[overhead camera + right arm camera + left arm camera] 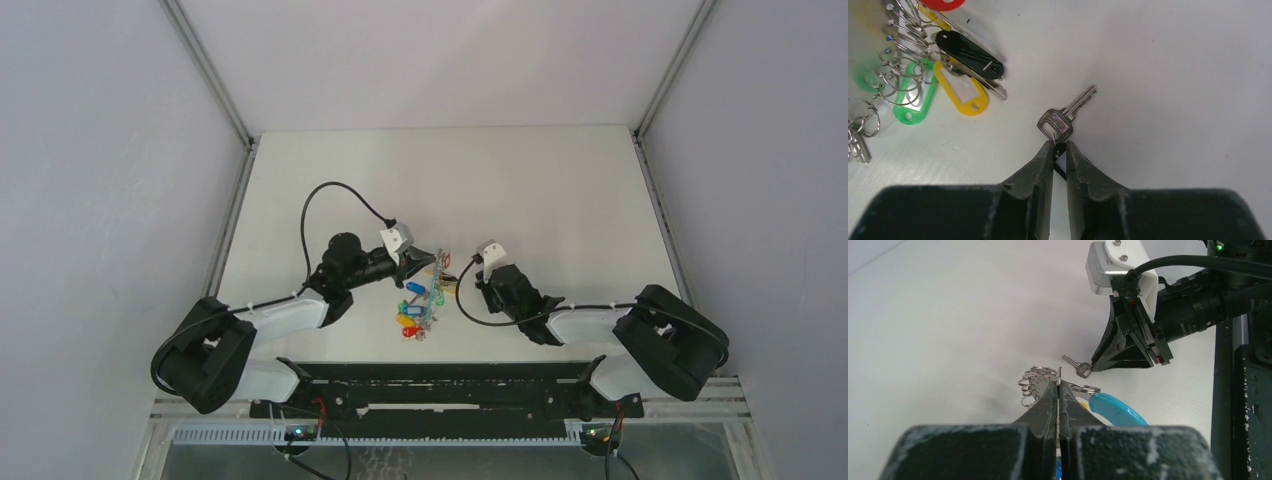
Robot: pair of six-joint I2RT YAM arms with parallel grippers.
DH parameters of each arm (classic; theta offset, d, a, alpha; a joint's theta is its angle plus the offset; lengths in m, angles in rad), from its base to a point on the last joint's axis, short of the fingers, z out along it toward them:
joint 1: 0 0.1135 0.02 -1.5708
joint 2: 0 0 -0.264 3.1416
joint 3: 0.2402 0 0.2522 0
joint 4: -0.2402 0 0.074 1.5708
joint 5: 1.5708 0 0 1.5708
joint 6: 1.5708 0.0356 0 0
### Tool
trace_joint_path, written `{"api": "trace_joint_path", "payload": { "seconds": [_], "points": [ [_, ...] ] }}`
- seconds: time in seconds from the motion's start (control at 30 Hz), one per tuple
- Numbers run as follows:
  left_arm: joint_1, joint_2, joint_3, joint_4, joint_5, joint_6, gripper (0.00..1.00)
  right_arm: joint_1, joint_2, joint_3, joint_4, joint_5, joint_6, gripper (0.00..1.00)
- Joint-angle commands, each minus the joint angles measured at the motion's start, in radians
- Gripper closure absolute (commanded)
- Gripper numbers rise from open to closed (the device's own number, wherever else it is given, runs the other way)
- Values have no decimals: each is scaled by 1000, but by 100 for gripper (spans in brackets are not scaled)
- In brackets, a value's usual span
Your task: Put the keys on the keyring
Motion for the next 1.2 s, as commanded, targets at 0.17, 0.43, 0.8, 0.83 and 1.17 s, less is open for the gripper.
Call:
{"api": "trace_joint_path", "payload": {
  "seconds": [0.17, 0.43, 0.8, 0.83, 1.17],
  "points": [
    [-6, -15, 55, 13, 13, 16, 100, -8, 22, 35, 39, 2, -1, 89],
    [-6, -16, 53, 13, 13, 20, 100, -4, -36, 35, -7, -14, -6, 100],
    [-6, -30, 42, 13, 62, 55, 100, -30, -289, 117, -223, -320, -249, 100],
    [-6, -31, 41, 12, 70, 58, 100, -31, -309, 122, -234, -366, -286, 100],
    [-6, -20, 36, 12, 153, 105, 100, -76, -415, 251, -400, -654, -501, 100]
  ]
}}
